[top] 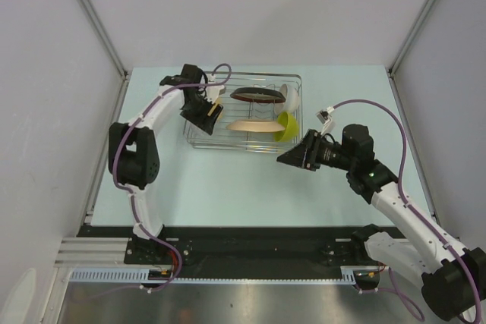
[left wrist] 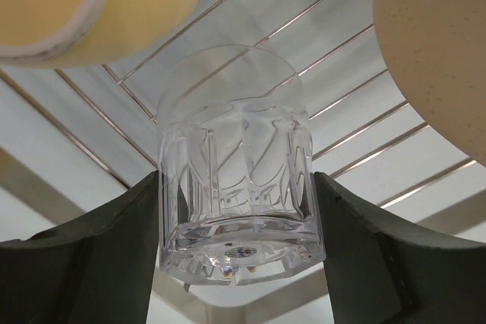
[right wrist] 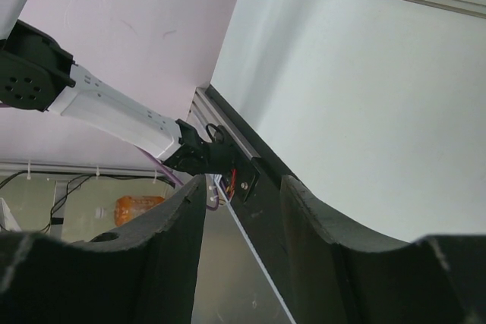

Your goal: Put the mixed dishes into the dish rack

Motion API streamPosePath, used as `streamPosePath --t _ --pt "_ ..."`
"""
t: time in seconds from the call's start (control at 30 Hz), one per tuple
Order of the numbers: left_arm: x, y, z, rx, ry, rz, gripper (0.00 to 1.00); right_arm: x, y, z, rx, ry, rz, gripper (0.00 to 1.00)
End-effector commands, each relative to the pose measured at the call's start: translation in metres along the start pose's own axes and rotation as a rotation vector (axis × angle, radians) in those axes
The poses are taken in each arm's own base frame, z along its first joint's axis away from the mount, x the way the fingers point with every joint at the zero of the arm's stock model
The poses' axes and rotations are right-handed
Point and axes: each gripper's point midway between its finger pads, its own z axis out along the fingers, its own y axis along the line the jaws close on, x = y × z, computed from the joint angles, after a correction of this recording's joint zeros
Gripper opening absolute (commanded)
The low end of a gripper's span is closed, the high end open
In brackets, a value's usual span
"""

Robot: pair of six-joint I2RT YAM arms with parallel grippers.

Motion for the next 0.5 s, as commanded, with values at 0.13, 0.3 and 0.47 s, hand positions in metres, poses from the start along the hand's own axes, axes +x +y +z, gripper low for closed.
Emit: streamPosePath --t 0.13,0.3,0.47 --pt "-0.0165 0.0018 0.0128 0.02 -0.011 0.04 0.11 -0.0047 0.0065 -0.0015 -0.031 -0.013 -0.007 0.49" --pt "-0.0168 0.0004 0.0132 0.02 -0.019 0.036 0.56 -0.0028 0.0036 -0.0004 -0.027 -0.006 -0.004 0.49" --pt "-0.0181 -0.0015 0.0074 0.01 -0.037 0.047 1.0 -0.0005 0.0035 -0.0009 -0.031 -0.003 0.001 0.49"
